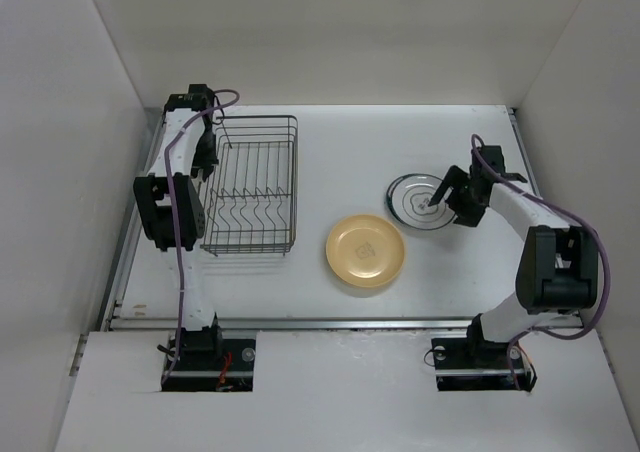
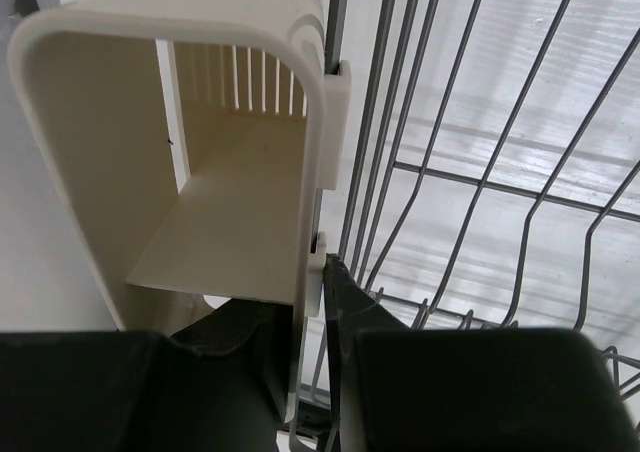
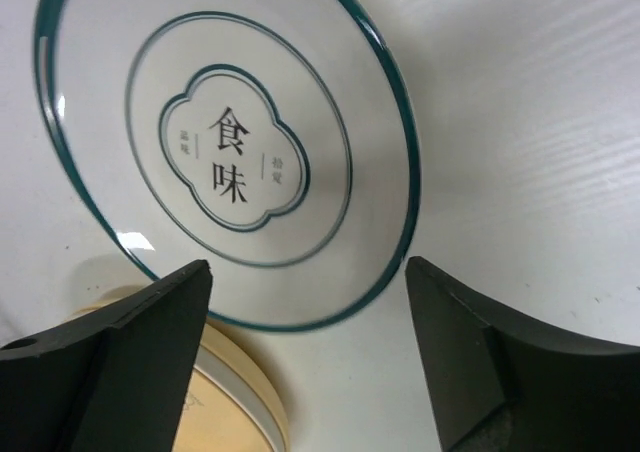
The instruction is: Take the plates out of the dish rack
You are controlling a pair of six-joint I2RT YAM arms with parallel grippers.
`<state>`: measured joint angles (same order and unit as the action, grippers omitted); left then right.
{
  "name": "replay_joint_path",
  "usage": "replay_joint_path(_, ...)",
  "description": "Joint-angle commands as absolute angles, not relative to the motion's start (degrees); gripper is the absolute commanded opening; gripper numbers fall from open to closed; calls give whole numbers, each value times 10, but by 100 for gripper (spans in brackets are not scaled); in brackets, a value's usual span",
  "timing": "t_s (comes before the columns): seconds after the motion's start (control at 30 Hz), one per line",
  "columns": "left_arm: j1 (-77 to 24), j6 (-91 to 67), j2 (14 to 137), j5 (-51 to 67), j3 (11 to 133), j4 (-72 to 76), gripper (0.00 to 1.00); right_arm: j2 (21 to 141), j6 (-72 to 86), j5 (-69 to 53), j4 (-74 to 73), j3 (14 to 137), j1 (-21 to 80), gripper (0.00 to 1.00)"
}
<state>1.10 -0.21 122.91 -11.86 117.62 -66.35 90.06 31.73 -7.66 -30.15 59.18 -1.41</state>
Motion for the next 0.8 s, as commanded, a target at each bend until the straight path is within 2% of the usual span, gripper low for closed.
replay_joint_path(0.0,18,-19,1200,-115,1189,-672,0,870,317,-28,-359,616,-15,88)
replay_joint_path(0.1,18,-13,1205,-115,1189,-672,0,865,323,-6,-367,616,-10,93)
replay_joint_path(0.2,18,-8,1205,-121,1196,-678,10,858,317,-10,-367,616,-10,93)
replay_joint_path(0.23,18,-8,1205,-115,1202,-678,25,853,312,-17,-367,623,-10,93)
replay_joint_path(0.3,18,-3,1205,-110,1202,-683,44,836,305,-28,-354,628,-10,93)
replay_joint_path(0.37,18,-3,1198,-110,1208,-683,58,786,291,-28,-349,642,-10,94)
replay_joint_path(0.4,18,4,1183,-110,1208,-683,69,766,291,-28,-349,648,-10,94)
replay_joint_path(0.47,13,10,1172,-110,1219,-683,79,706,282,17,-349,682,-10,96)
replay_joint_path(0.5,13,10,1157,-116,1231,-683,82,687,276,40,-349,694,-10,99)
replay_joint_path(0.53,8,10,1147,-125,1237,-683,90,670,276,99,-349,719,-10,99)
replay_joint_path(0.63,-4,15,1092,-161,1242,-663,100,614,288,201,-354,750,-10,99)
replay_joint_path(0.7,-4,-6,1056,-196,1230,-642,100,578,288,290,-366,776,-10,99)
replay_joint_path(0.77,-4,-22,990,-294,1203,-615,100,553,288,371,-380,782,-10,99)
